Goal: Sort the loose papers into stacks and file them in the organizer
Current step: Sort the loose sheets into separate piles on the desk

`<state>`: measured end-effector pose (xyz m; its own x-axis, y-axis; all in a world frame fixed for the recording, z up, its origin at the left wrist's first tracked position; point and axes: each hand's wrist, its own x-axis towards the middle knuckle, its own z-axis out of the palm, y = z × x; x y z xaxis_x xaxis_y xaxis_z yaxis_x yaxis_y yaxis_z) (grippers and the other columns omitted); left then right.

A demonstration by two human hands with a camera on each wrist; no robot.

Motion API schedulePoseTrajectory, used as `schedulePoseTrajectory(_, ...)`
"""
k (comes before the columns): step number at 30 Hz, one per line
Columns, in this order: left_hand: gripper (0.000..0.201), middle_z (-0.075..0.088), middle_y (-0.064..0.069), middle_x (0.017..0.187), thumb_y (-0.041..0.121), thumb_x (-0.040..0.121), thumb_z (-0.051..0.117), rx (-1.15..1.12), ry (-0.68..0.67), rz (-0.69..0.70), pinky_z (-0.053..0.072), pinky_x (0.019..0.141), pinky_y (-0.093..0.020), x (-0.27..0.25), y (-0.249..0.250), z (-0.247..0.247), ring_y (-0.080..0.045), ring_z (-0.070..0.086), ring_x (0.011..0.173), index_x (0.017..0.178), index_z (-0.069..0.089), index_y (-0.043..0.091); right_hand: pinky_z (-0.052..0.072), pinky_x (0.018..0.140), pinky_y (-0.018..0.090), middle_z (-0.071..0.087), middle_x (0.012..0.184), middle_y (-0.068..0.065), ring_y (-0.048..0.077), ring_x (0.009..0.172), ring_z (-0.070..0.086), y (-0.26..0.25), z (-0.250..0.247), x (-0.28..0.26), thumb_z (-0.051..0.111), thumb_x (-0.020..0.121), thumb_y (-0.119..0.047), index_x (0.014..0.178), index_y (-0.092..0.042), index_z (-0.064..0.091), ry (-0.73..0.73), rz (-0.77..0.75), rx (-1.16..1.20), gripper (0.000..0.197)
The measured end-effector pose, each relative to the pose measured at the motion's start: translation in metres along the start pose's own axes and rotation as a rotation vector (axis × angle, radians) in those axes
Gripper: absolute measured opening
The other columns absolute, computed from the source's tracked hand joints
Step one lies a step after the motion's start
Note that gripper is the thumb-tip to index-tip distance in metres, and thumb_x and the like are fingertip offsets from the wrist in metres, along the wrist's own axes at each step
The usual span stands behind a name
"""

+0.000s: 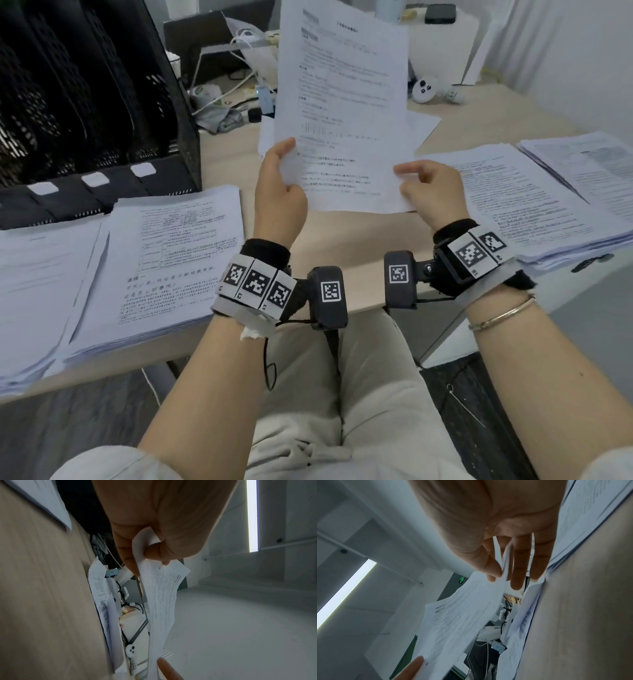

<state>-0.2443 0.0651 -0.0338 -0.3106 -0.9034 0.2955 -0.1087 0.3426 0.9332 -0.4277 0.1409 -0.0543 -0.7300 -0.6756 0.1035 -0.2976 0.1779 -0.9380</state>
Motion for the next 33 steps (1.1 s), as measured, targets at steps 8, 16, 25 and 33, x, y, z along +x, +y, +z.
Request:
schedulePoseTrajectory(8, 0.055, 0.053, 0.005, 0.126, -0.010, 0.080, 0.040, 0.257, -0.091, -0.130, 0.041, 0.064, -0.010, 0.000, -0.021, -0.066, -0.020, 0.060, 0.096, 0.125, 0.054, 0.019, 0.038, 0.063, 0.010, 0.061, 0.098, -0.006, 0.013, 0.094, 0.053, -0.027, 0.053, -0.004, 0.036, 0.073, 0.016, 0.091, -0.020, 0.070, -0.076, -0.062, -0.031, 0.053)
schedulePoseTrajectory(16, 0.047, 0.054, 0.005, 0.116, -0.009, 0.084, 0.041, 0.265, -0.015, -0.254, 0.046, 0.074, -0.013, -0.005, -0.037, -0.123, -0.012, 0.055, 0.103, 0.120, 0.058, 0.016, 0.039, 0.062, 0.016, 0.066, 0.110, 0.013, 0.020, 0.101, 0.057, -0.051, 0.105, -0.013, 0.035, 0.069, 0.017, 0.079, -0.025, 0.066, -0.165, -0.139, 0.072, 0.053)
schedulePoseTrajectory(25, 0.029, 0.052, 0.012, 0.115, 0.008, 0.091, 0.051, 0.260, 0.211, -0.167, 0.038, 0.064, -0.003, -0.008, -0.046, -0.192, 0.012, 0.049, 0.088, 0.117, 0.058, 0.020, 0.052, 0.070, 0.027, 0.068, 0.085, 0.007, 0.019, 0.083, 0.064, -0.089, 0.160, -0.031, 0.036, 0.069, 0.018, 0.077, -0.029, 0.066, -0.307, -0.196, 0.136, 0.057)
schedulePoseTrajectory(33, 0.026, 0.055, 0.010, 0.105, 0.001, 0.086, 0.053, 0.265, 0.420, -0.196, 0.036, 0.071, 0.003, -0.018, -0.058, -0.259, -0.004, 0.047, 0.102, 0.106, 0.063, 0.014, 0.056, 0.071, 0.037, 0.067, 0.101, 0.009, 0.029, 0.092, 0.065, -0.127, 0.205, -0.074, 0.033, 0.068, 0.018, 0.079, -0.029, 0.067, -0.466, -0.309, 0.135, 0.059)
